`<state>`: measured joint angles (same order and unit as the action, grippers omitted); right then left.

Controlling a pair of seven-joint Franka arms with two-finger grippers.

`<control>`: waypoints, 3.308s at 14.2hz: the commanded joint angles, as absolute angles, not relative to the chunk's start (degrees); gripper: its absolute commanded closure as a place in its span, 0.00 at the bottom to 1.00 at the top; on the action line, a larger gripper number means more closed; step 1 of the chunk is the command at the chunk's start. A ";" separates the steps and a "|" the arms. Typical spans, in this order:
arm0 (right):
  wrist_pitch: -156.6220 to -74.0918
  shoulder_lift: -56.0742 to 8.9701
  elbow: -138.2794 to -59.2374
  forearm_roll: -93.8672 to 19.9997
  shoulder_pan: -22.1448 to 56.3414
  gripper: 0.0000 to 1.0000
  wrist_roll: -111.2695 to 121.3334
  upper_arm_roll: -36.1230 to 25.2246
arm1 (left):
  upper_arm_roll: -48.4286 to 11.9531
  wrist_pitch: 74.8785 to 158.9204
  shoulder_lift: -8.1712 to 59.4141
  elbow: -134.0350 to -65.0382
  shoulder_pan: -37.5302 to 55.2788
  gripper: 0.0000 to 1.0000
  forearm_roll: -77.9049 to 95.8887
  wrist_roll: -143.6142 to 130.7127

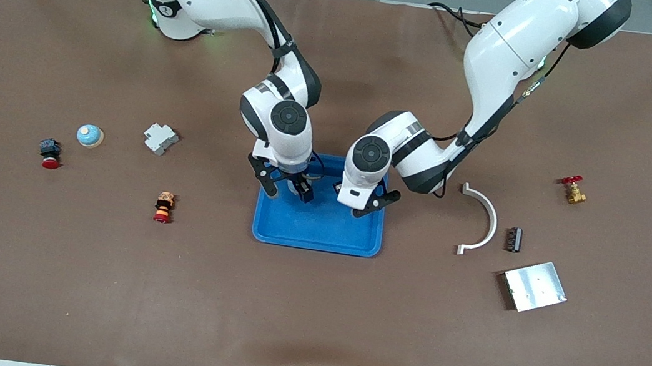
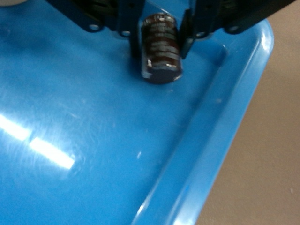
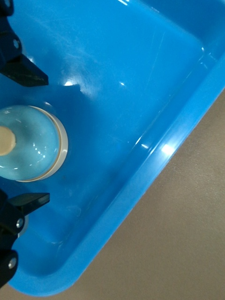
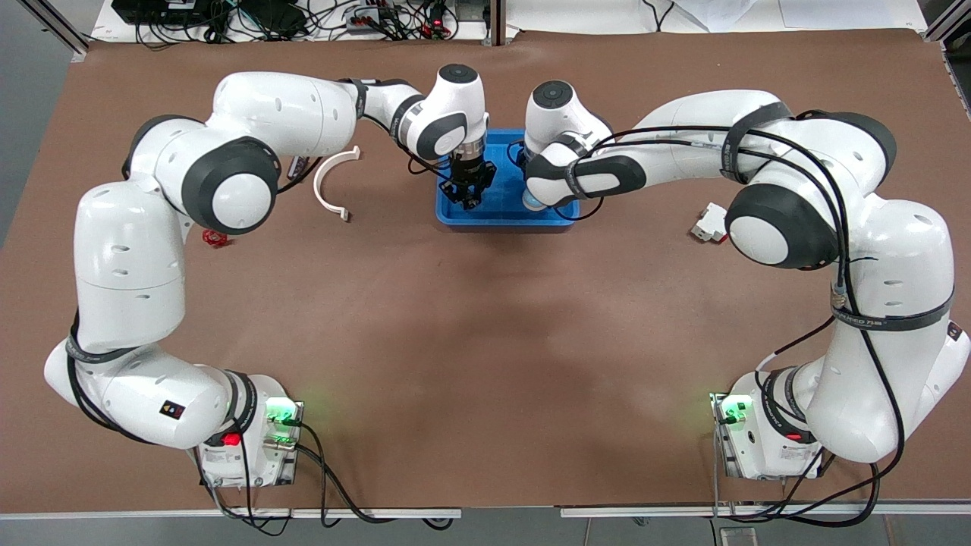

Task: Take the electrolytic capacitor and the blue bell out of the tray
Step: 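Lift the bell and the capacitor out of the tray with both grippers, then place the capacitor inside the white arc with the left gripper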

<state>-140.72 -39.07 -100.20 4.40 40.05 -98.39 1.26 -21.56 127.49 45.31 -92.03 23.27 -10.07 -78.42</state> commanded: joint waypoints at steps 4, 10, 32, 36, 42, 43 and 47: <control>-140.89 -40.17 -98.70 5.63 40.96 0.00 -100.63 0.62 | -20.65 127.35 44.39 -91.76 24.00 1.00 -11.60 -83.14; -140.98 -40.17 -98.61 5.63 41.31 0.10 -100.63 0.62 | -20.57 126.91 40.88 -89.56 22.85 1.00 -11.69 -82.71; -118.85 -22.60 -97.73 5.10 29.54 1.00 -75.97 0.79 | -20.92 122.41 23.38 -109.59 -0.26 1.00 -12.74 -25.66; -117.86 -15.49 -102.03 5.10 23.22 1.00 -60.35 0.70 | -20.83 128.14 24.69 -112.67 -1.32 1.00 -15.98 -24.70; -117.07 -10.72 -104.68 5.10 11.88 1.00 -35.10 0.79 | -20.74 129.72 28.03 -112.50 -1.84 1.00 -18.90 -24.70; -117.51 -10.81 -104.50 5.10 11.34 1.00 -33.50 0.79 | -20.74 130.16 28.65 -112.50 -1.85 1.00 -19.33 -24.70; -121.28 -12.21 -105.37 3.96 6.87 1.00 -26.30 0.70 | -20.39 131.83 30.76 -112.33 -1.93 1.00 -20.48 -24.78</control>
<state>-119.11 -12.32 -103.52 4.53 9.65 -30.01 -0.38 -20.31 130.19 29.89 -112.23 -1.48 -18.95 -25.81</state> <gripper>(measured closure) 0.348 0.661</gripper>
